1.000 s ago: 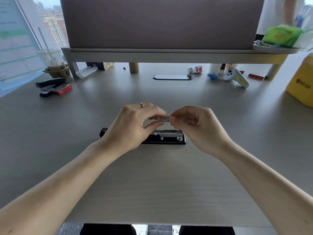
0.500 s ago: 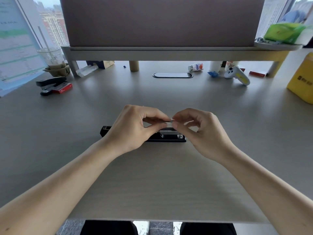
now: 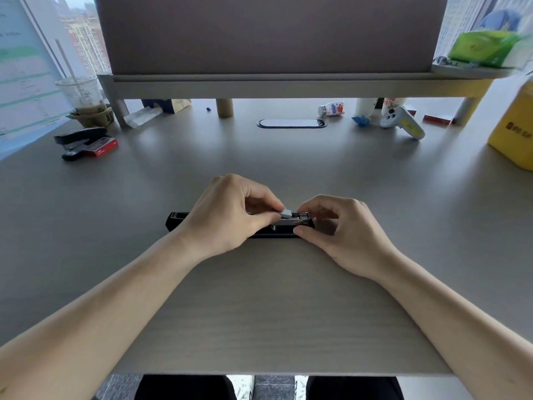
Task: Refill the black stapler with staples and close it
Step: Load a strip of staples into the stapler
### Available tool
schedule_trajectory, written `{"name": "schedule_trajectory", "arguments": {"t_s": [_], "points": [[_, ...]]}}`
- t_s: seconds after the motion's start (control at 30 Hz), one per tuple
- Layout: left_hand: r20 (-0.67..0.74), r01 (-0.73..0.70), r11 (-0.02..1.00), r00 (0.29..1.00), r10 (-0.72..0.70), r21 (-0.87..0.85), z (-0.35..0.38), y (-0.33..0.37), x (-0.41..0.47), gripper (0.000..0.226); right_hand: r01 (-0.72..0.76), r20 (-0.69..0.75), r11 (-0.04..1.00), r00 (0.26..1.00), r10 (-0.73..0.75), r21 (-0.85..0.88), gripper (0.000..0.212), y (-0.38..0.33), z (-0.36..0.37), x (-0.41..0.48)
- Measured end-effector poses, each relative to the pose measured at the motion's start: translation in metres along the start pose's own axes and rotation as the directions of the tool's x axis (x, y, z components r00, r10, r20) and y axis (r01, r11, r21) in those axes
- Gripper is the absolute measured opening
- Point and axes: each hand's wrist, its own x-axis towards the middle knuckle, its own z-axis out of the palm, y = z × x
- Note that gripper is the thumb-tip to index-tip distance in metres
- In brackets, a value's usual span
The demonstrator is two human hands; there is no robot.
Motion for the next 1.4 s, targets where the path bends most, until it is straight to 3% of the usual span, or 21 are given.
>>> {"name": "schedule_trajectory", "arguments": {"t_s": [0.27, 0.43, 0.53, 0.77, 0.93, 1.1, 1.2, 1.3, 1.4], "points": [[0.028, -0.036, 0.998, 0.999, 0.035, 0.051, 0.001, 0.004, 0.0, 0.01, 0.004, 0.004, 1.0, 1.0, -0.004, 0.012, 0.011, 0.001, 0.001, 0.001], [0.069, -0.082, 0.991, 0.995, 0.076, 0.103, -0.001, -0.005, -0.006, 0.023, 0.011, -0.001, 1.0, 1.0, -0.011, 0.009, 0.01, 0.001, 0.0, 0.0], [-0.031, -0.033, 0.991, 0.999, 0.037, 0.127, -0.007, -0.014, -0.012, 0.017, 0.008, -0.006, 1.0, 1.0, -0.008, 0.004, 0.011, 0.001, 0.0, 0.0], [0.044, -0.157, 0.975, 0.987, 0.152, 0.155, 0.004, -0.017, -0.007, 0.009, -0.014, -0.004, 1.0, 1.0, 0.014, 0.0, 0.012, 0.001, 0.0, 0.0], [0.033, -0.164, 0.976, 0.986, 0.161, 0.143, 0.009, -0.017, -0.004, 0.007, -0.013, 0.001, 1.0, 1.0, 0.013, 0.003, 0.011, 0.001, 0.0, -0.001], [0.061, -0.094, 0.986, 0.994, 0.086, 0.135, -0.002, -0.015, -0.008, 0.022, -0.012, 0.004, 1.0, 1.0, 0.012, 0.006, 0.009, 0.003, -0.001, 0.0], [0.182, -0.001, 0.986, 0.983, -0.029, 0.164, -0.032, -0.024, -0.008, 0.037, -0.013, 0.008, 1.0, 1.0, 0.013, 0.009, 0.008, 0.003, -0.001, 0.001], [0.266, 0.062, 0.948, 0.952, -0.15, 0.311, -0.059, -0.033, -0.011, 0.029, 0.0, 0.006, 1.0, 1.0, 0.0, -0.007, 0.008, 0.002, 0.001, 0.001], [0.33, 0.074, 0.937, 0.924, -0.193, 0.342, -0.068, -0.027, -0.008, 0.024, 0.008, 0.005, 1.0, 1.0, -0.008, -0.005, 0.008, 0.002, 0.001, 0.001]]}}
